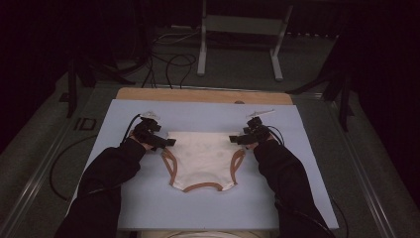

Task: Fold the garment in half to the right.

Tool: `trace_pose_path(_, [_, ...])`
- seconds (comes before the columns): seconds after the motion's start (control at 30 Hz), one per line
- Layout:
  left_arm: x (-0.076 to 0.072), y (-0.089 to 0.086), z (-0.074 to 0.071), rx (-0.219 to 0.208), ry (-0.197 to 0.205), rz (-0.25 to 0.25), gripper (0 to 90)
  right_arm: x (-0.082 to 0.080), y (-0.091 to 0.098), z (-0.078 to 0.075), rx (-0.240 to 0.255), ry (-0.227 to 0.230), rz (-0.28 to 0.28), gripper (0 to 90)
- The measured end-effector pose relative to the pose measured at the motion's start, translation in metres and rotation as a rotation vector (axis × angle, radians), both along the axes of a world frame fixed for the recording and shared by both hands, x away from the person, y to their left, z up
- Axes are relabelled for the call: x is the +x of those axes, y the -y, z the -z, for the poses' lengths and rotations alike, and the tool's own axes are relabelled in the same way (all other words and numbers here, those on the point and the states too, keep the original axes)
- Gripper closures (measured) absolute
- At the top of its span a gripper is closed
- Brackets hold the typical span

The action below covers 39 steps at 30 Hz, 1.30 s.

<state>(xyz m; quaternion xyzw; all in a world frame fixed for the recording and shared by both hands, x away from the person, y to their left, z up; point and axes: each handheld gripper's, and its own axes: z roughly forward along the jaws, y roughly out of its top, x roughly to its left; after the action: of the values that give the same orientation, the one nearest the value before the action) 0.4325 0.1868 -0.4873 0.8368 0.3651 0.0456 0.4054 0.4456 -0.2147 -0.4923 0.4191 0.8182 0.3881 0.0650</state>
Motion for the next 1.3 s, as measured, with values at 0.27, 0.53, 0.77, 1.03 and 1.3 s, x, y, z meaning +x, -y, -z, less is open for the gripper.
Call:
trace_pose_path(0.27, [-0.022,0.001,-0.014,-0.014,0.045,0.060,0.3,-0.013,-0.009,-0.007,0.023,0.033,-0.048,10.5])
trace_pose_path(0.53, [-0.045,-0.001,-0.023,-0.028,0.082,0.102,0.2,-0.030,-0.016,-0.016,0.031,0.091,-0.112,10.0])
trace_pose_path(0.77, [-0.062,-0.002,-0.028,-0.031,0.109,0.126,0.3,-0.042,-0.021,-0.023,0.031,0.113,-0.119,10.0])
trace_pose_path(1.03, [-0.079,0.000,-0.035,-0.042,0.141,0.170,0.3,-0.046,-0.028,-0.032,0.043,0.130,-0.150,10.0])
trace_pose_path(1.3, [-0.095,0.004,-0.039,-0.042,0.173,0.208,0.2,-0.045,-0.040,-0.037,0.046,0.135,-0.180,10.0])
